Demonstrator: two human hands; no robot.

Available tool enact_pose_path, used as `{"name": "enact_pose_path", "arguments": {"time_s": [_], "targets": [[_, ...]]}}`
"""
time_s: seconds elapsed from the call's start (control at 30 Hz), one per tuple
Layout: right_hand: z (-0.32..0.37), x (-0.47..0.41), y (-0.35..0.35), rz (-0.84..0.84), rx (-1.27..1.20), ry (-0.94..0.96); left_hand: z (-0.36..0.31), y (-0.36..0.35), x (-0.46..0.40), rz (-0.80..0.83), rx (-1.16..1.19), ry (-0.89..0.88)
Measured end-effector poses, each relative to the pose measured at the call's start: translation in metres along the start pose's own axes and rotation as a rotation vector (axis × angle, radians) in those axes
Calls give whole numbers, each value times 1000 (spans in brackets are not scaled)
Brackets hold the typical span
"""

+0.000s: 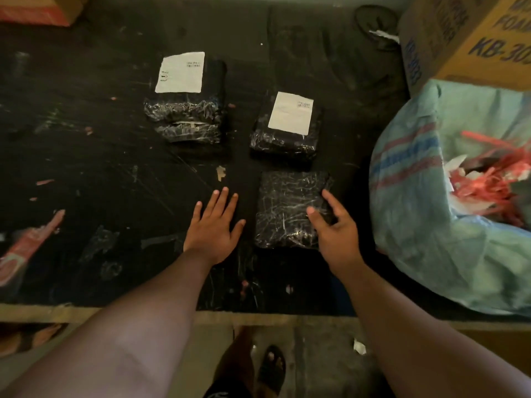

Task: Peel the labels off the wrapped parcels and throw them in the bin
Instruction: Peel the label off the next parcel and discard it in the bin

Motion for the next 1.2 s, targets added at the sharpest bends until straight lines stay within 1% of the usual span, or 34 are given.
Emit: {"name": "enact_pose_path", "arguments": {"time_s": [0.13,0.3,0.43,0.5,0.57,0.7,0.8,0.87,0.93,1.1,1.2], "targets": [[-8,8,-7,37,236,15,2,-3,11,10,8,15],[4,1,-3,78,477,35,-1,2,15,38,41,35],[17,-8,11,33,713,37,-12,23,3,37,10,39],[34,-23,17,8,763,65,-21,40,-15,29,-42,26],[57,-46,20,0,795,106,-28,55,-39,29,-42,27],[103,-103,13,27,812,183,-39,83,-96,-37,140,-6],[128,-144,5,35,838,200,-51,103,-139,-97,283,-57],[139,-169,0,48,857,189,-61,111,-164,-117,330,-120],[148,-190,-5,56,896,167,-69,112,-185,-95,336,-163],[166,-229,-20,100,1020,188,-82,100,-223,26,315,-232],[178,-252,-25,89,1049,222,-79,86,-234,87,349,-217]]}}
Point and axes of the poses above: each hand's wrist, its own x-axis away from the middle knuckle, its own y-axis out of the back of the hand, z = x × y, the point moved 10 cm from there along -x, towards the middle knuckle, and after that the axes turned 13 degrees about x, right-handed, at the moved point
